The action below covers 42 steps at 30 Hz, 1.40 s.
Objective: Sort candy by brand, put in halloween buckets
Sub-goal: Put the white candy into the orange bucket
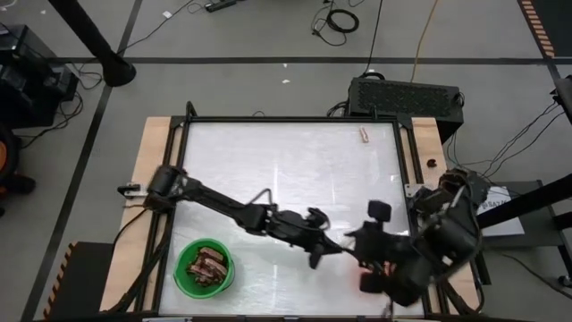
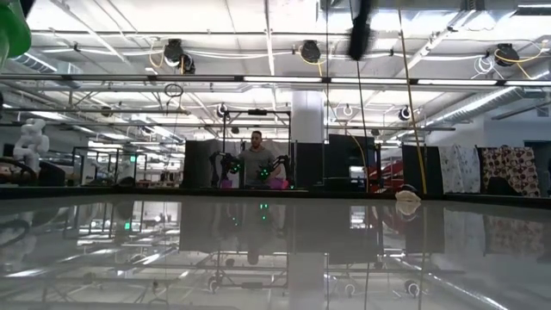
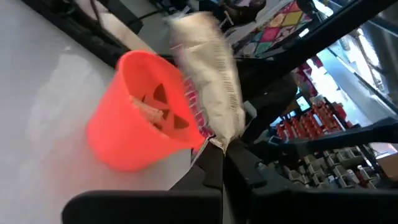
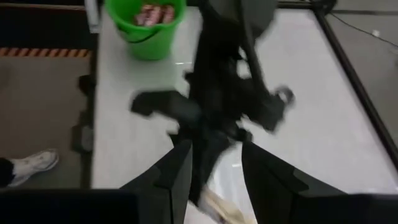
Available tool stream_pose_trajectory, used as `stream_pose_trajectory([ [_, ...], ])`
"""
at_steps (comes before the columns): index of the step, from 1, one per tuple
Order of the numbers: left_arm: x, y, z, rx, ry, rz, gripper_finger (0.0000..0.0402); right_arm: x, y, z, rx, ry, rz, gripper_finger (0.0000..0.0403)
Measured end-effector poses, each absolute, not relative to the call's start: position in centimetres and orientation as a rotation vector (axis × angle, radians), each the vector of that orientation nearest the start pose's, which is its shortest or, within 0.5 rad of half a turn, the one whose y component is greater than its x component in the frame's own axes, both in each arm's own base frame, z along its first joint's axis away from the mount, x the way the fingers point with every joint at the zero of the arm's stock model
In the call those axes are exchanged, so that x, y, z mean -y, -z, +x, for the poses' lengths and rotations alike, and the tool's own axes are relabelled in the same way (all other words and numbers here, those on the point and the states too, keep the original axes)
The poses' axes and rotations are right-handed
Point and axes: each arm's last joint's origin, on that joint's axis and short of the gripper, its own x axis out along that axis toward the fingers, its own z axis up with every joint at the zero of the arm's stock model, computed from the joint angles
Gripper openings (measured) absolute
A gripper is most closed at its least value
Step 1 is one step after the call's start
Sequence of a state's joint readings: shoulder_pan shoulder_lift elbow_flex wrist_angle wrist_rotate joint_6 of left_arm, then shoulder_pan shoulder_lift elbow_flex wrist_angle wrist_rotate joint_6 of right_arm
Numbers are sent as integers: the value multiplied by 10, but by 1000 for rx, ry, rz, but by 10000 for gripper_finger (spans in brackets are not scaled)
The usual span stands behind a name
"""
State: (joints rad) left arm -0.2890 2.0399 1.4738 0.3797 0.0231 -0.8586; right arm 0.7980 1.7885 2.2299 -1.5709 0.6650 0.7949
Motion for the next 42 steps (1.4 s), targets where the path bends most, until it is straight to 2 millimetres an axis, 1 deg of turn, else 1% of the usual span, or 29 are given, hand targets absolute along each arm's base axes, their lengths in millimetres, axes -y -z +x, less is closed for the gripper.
stream_pose_trajectory([
  [4,150,-230,486,-323,215,-832,0,-234,-436,210,-785,154,-6,132],
  [8,162,-222,512,-305,250,-852,0,-253,-436,188,-776,104,42,132],
  [12,169,-213,531,-298,290,-859,0,-266,-437,168,-708,99,60,132],
  [16,168,-213,544,-282,299,-887,0,-273,-438,157,-693,85,94,132],
  [20,170,-215,550,-268,325,-890,0,-275,-438,153,-689,85,118,132],
  [23,172,-210,553,-281,322,-900,0,-275,-438,153,-675,92,115,132],
  [28,174,-204,552,-362,279,-929,0,-273,-439,154,-627,100,31,132],
  [32,179,-203,550,-369,286,-927,0,-270,-440,159,-607,113,-24,132],
  [36,184,-203,548,-377,294,-925,0,-267,-440,164,-609,124,-40,132],
  [42,182,-201,548,-400,277,-923,0,-265,-440,167,-611,128,-60,132],
])
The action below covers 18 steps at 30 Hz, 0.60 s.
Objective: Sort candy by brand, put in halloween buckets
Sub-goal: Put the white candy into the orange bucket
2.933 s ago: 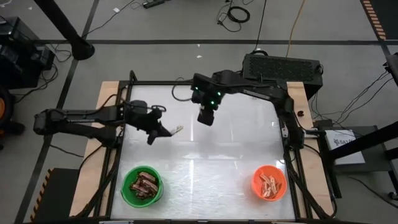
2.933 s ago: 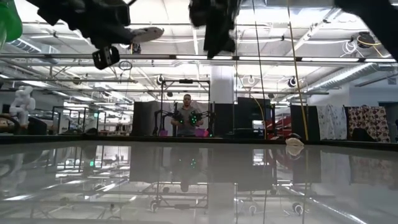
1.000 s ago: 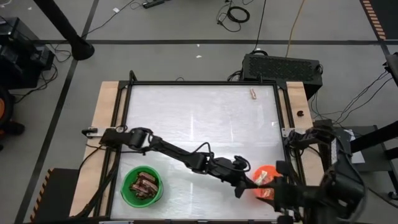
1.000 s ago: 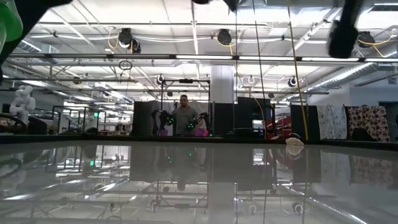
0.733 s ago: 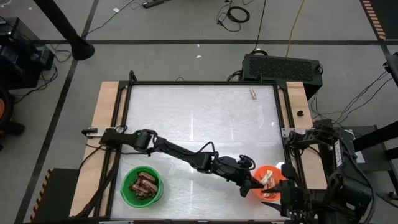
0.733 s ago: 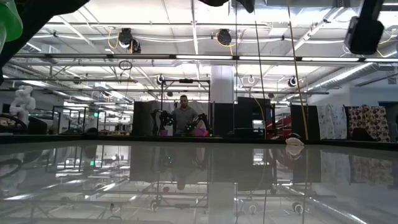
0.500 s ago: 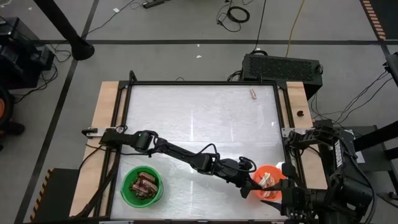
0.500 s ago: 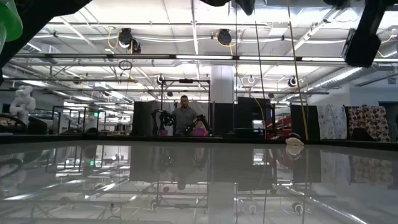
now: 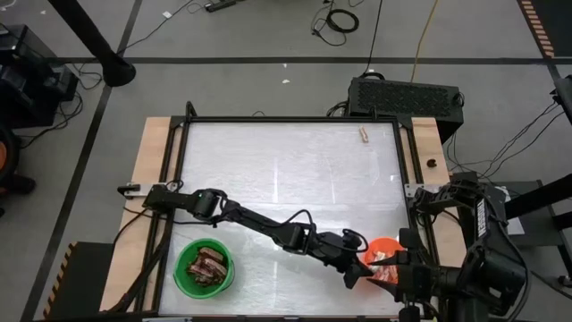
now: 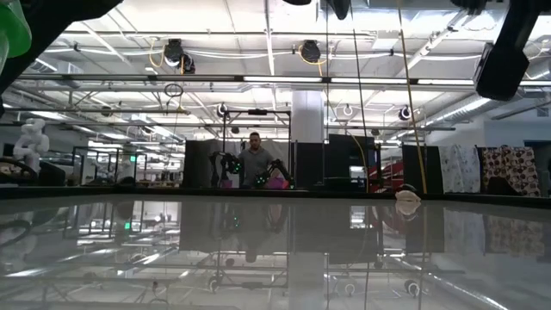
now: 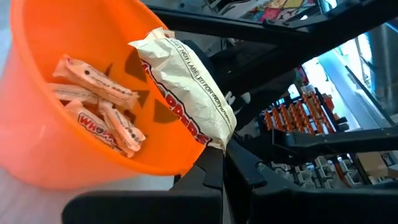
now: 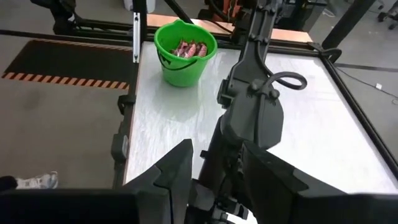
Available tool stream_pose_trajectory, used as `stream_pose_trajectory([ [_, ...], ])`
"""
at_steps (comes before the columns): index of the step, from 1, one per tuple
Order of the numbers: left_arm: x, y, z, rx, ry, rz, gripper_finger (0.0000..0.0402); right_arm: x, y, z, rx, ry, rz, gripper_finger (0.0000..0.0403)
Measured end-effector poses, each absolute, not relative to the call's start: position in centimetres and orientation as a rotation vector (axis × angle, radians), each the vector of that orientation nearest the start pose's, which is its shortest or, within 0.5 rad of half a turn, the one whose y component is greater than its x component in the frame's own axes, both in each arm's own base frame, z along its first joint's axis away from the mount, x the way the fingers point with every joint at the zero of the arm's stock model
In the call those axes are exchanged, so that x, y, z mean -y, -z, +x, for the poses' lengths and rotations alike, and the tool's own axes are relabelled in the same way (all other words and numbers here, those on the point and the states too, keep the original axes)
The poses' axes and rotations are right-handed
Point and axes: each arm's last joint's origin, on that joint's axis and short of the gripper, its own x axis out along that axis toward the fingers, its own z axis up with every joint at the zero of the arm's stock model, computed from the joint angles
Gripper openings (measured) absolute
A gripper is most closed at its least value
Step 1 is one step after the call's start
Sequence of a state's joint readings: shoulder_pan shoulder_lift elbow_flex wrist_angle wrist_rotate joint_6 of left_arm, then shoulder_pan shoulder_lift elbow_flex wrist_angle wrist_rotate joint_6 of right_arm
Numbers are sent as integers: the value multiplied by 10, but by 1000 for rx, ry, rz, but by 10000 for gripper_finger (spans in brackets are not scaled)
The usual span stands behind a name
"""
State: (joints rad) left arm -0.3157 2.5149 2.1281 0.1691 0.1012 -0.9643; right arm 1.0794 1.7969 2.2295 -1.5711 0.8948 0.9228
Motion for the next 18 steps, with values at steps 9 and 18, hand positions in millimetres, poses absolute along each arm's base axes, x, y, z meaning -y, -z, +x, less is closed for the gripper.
stream_pose_trajectory([
  [9,168,-201,553,-399,254,-986,29,-265,-440,167,-613,126,-60,132],
  [18,155,-201,556,-441,309,-1012,111,-265,-440,167,-616,124,-58,132],
])
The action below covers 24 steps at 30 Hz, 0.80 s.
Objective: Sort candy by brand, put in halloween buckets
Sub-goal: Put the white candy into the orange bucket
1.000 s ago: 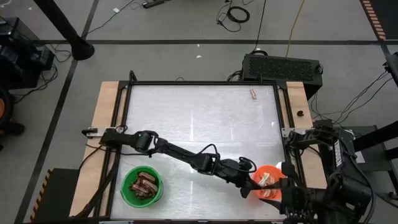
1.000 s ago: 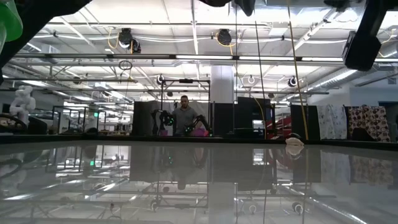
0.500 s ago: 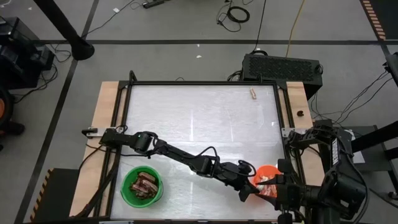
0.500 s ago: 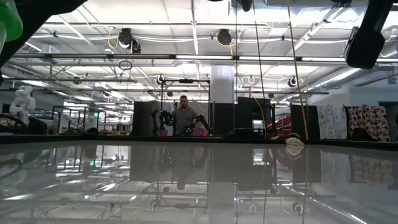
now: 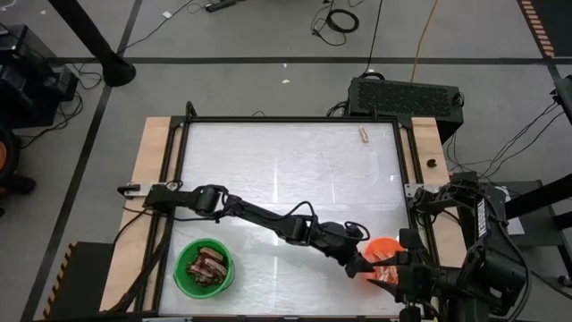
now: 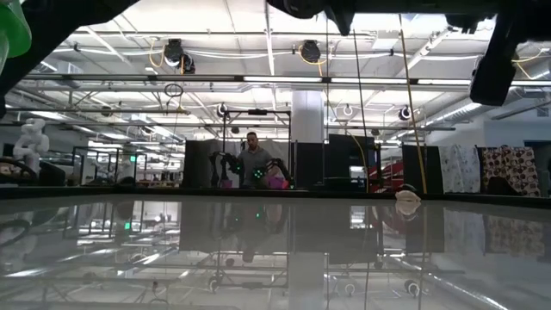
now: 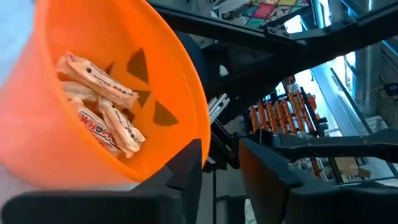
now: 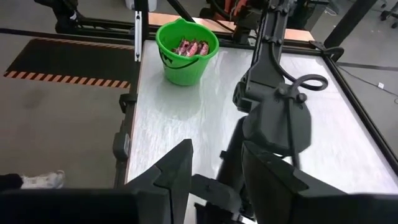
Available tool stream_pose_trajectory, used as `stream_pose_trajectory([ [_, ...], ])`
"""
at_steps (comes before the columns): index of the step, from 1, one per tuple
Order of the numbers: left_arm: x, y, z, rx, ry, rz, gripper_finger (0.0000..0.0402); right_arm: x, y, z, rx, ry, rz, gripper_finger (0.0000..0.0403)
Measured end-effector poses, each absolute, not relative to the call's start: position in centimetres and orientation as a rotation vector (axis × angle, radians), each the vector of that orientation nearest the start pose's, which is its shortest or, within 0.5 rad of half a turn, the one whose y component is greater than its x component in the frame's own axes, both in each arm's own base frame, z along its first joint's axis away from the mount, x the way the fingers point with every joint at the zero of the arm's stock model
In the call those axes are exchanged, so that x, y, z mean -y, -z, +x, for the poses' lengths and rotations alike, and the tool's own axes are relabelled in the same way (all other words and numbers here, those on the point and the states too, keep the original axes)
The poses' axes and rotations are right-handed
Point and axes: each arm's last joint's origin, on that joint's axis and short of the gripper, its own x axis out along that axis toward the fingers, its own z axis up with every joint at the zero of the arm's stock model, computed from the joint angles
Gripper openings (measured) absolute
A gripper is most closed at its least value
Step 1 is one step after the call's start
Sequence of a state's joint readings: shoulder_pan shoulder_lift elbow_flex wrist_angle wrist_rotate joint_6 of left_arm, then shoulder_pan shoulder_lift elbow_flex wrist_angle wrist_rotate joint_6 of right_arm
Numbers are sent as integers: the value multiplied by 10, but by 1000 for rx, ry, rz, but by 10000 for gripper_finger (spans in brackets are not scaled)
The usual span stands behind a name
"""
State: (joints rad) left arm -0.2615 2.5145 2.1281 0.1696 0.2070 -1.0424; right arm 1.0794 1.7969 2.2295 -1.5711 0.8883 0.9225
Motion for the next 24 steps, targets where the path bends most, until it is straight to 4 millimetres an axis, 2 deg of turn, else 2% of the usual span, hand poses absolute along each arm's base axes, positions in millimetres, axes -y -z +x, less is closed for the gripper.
stream_pose_trajectory([
  [7,126,-210,560,-487,419,-1025,125,-259,-442,171,-617,140,-36,132],
  [10,113,-224,557,-505,423,-994,119,-246,-448,179,-611,175,-16,132],
  [13,99,-238,549,-563,383,-890,113,-225,-456,188,-602,217,-16,132],
  [17,76,-255,526,-726,294,-699,105,-186,-471,200,-588,290,-30,132],
  [24,33,-290,468,-1016,118,-267,102,-77,-502,208,-558,566,-9,132],
])
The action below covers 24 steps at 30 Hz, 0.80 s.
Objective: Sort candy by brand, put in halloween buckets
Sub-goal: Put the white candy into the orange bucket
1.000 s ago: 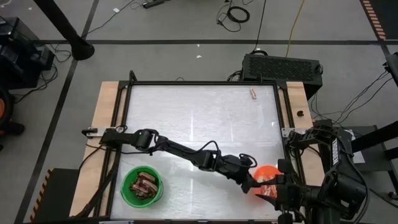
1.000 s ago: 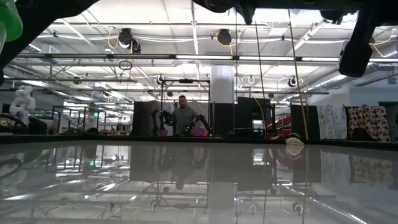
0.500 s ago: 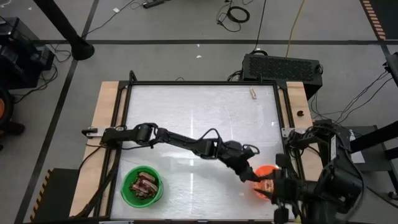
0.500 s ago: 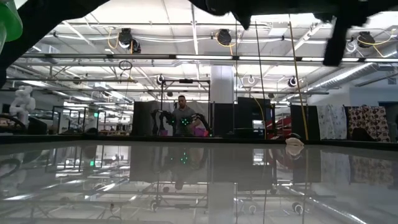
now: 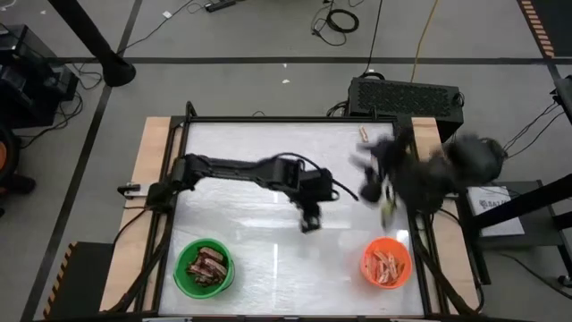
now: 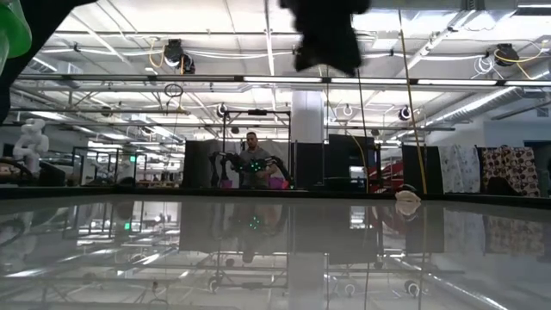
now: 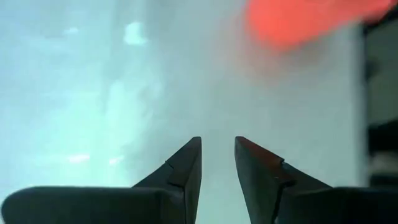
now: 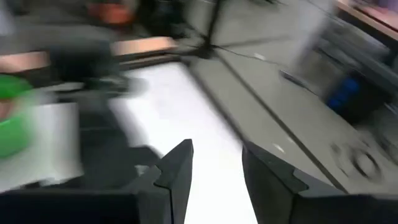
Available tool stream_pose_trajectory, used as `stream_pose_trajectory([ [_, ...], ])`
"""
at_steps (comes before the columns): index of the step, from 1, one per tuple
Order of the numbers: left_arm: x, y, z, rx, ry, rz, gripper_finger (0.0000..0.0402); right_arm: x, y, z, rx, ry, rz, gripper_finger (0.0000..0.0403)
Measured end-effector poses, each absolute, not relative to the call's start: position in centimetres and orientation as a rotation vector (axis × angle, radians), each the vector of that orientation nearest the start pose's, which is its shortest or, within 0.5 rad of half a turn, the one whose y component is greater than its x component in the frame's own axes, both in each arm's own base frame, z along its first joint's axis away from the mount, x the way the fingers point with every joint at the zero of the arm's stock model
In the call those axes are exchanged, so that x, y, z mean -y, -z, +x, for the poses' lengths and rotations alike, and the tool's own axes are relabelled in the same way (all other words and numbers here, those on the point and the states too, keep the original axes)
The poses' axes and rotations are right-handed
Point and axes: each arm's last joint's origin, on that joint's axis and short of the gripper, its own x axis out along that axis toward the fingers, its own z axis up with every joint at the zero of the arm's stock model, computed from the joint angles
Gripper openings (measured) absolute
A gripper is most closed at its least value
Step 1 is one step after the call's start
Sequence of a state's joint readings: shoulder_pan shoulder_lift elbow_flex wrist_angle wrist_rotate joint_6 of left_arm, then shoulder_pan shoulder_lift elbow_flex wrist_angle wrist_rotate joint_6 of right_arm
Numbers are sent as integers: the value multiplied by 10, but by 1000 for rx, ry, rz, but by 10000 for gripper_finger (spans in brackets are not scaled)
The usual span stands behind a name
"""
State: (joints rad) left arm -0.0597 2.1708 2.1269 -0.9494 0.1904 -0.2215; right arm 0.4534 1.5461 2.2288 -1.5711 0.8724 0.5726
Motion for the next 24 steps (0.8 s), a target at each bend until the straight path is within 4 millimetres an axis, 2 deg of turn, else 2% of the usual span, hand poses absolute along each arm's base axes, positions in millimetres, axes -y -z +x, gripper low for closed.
stream_pose_trajectory([
  [5,3,-315,437,-1108,54,-56,102,1,-508,198,-592,798,113,132],
  [7,-9,-321,430,-1124,57,-24,102,28,-503,196,-631,885,172,132],
  [10,-23,-325,422,-1158,77,19,102,65,-483,197,-743,977,261,132],
  [13,-34,-332,413,-1162,110,14,102,100,-451,201,-874,1018,335,132],
  [16,-48,-337,409,-1142,123,0,102,139,-407,208,-961,942,436,132],
  [18,-58,-337,407,-1143,122,-17,102,167,-375,211,-940,868,510,132],
  [20,-68,-338,405,-1139,103,-38,102,192,-345,206,-897,864,593,132],
  [22,-77,-338,403,-1139,70,-77,102,214,-317,196,-869,931,678,132],
  [24,-85,-338,402,-1136,40,-107,102,227,-291,183,-893,1000,752,132],
])
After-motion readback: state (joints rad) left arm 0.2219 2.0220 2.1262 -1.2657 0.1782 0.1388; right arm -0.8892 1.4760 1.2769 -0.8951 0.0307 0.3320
